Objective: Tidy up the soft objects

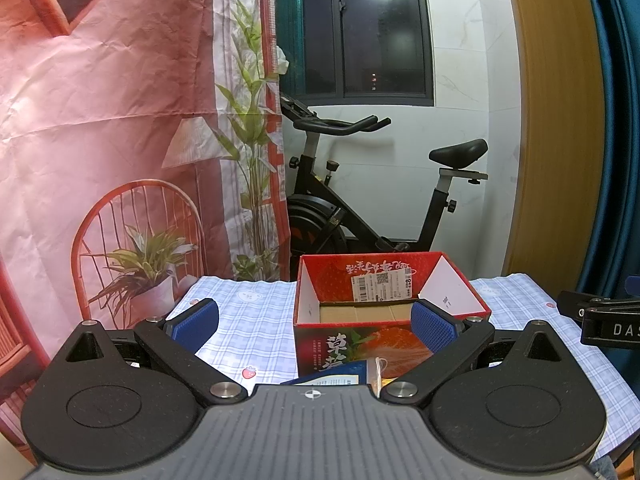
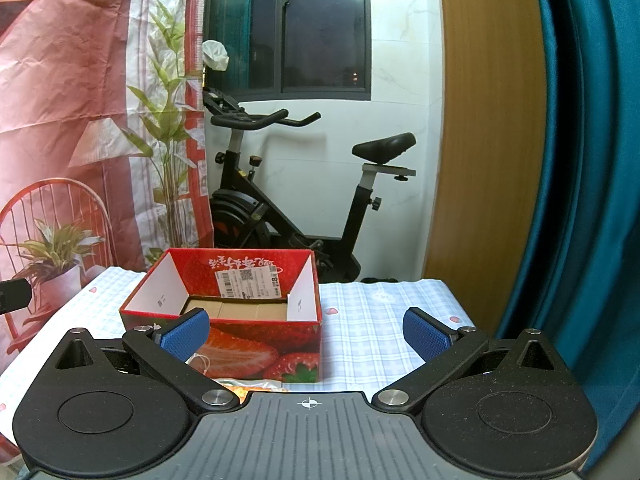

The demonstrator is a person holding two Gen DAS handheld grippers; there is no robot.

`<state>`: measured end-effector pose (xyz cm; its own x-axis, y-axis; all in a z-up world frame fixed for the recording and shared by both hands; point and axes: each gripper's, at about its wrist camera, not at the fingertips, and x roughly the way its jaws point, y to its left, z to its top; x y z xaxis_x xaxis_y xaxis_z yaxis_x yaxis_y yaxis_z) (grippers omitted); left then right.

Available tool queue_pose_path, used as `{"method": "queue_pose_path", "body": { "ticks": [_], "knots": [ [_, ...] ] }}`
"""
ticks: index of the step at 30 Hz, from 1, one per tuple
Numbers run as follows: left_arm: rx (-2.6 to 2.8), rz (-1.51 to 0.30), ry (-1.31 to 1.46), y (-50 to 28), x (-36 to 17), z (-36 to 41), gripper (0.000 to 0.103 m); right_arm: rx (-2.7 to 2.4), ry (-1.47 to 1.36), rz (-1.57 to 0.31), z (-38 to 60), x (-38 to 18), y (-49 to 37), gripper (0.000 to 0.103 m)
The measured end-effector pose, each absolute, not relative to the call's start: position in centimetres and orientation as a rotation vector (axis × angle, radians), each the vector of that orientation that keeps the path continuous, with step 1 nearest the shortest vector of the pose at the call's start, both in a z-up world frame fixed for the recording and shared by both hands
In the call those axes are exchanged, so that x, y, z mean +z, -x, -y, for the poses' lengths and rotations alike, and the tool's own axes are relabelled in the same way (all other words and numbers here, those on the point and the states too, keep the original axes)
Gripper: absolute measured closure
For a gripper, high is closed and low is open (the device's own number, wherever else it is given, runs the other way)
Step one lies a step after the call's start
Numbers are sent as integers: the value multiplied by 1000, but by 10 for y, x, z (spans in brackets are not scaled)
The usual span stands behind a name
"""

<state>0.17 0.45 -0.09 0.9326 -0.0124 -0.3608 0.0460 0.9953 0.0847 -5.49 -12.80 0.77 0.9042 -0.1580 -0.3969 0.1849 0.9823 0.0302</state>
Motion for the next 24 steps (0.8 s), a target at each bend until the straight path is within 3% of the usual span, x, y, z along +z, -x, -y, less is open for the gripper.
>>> {"method": "queue_pose_path", "body": {
  "ticks": [24],
  "knots": [
    [-29, -372, -86, -2, -1, -4, 0, -178, -68, -404, 126, 9, 56, 0]
  ]
}}
